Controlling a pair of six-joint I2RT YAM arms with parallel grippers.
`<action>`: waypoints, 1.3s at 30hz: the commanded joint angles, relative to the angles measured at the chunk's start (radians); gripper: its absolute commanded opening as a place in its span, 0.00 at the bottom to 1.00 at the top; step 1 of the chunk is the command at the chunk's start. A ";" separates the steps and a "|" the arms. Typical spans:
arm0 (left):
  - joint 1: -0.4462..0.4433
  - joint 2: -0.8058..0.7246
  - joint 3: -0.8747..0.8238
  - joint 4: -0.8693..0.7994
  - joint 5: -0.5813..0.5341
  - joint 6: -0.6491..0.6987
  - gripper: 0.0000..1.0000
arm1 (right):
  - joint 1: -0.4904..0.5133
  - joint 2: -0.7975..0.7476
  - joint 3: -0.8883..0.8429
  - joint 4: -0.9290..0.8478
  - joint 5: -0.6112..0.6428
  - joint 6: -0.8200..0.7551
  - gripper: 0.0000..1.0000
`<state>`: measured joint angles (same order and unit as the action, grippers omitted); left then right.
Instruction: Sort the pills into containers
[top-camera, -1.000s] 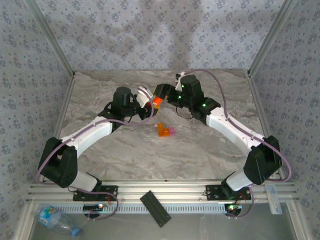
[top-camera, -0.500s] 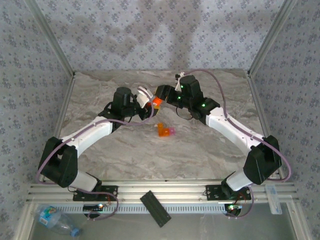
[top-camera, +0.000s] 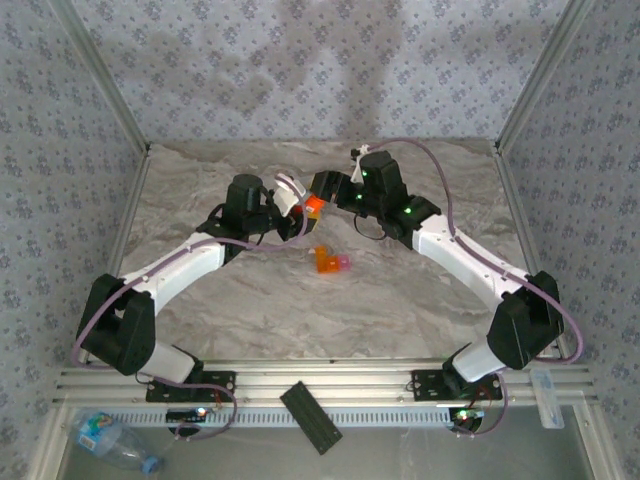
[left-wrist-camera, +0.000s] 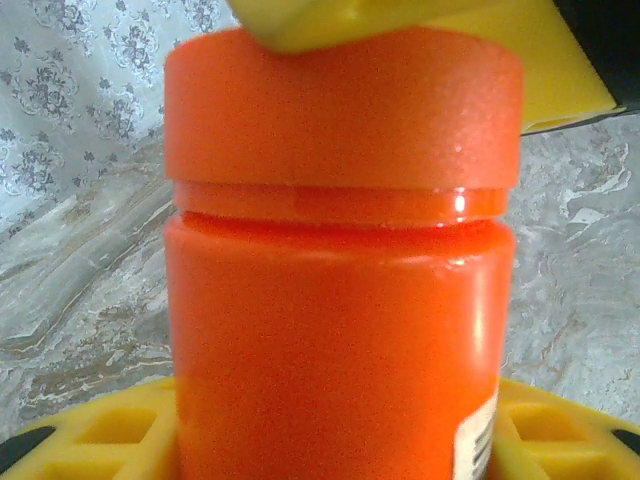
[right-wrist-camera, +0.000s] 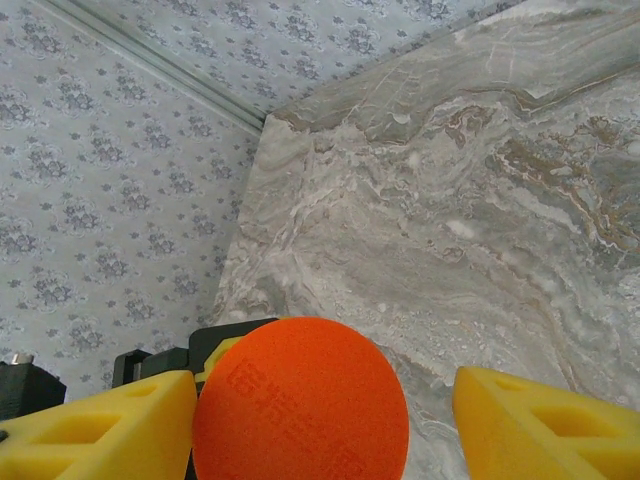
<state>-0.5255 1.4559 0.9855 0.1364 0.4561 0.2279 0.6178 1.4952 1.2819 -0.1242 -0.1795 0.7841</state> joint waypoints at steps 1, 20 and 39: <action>-0.009 -0.008 0.054 0.049 0.016 0.014 0.00 | 0.020 -0.014 -0.009 -0.009 -0.059 -0.047 0.70; -0.010 -0.011 0.053 0.032 0.032 0.019 0.00 | -0.010 -0.037 -0.048 0.083 -0.146 -0.101 0.64; -0.013 -0.005 0.057 0.034 0.041 0.013 0.00 | -0.036 -0.044 -0.045 0.103 -0.171 -0.080 0.67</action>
<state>-0.5312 1.4563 1.0027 0.1379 0.4683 0.2279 0.5751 1.4658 1.2404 -0.0402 -0.3176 0.7101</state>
